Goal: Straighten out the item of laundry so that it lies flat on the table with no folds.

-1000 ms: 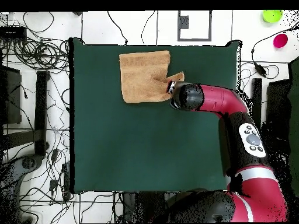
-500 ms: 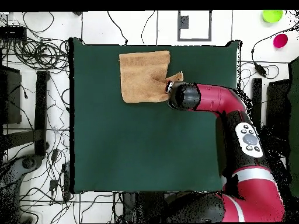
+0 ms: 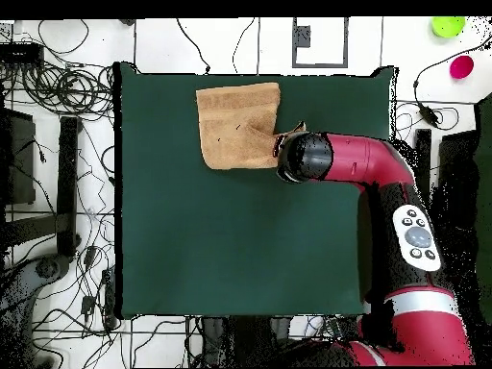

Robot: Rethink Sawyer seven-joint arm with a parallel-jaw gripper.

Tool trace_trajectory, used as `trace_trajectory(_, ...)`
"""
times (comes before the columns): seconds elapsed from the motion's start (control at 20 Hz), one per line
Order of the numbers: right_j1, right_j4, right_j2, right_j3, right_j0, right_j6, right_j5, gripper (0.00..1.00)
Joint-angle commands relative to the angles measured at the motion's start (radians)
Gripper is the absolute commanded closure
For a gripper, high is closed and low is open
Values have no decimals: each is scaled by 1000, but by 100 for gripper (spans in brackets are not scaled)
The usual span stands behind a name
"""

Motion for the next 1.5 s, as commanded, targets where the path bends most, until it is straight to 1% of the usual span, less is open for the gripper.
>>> trace_trajectory(0.05,-39,38,-1,133,39,15,166,100)
trace_trajectory(0.45,-79,39,-26,166,61,53,189,100)
trace_trajectory(0.8,-108,53,-29,186,64,47,229,100)
trace_trajectory(1.5,-145,62,-63,167,96,52,339,100)
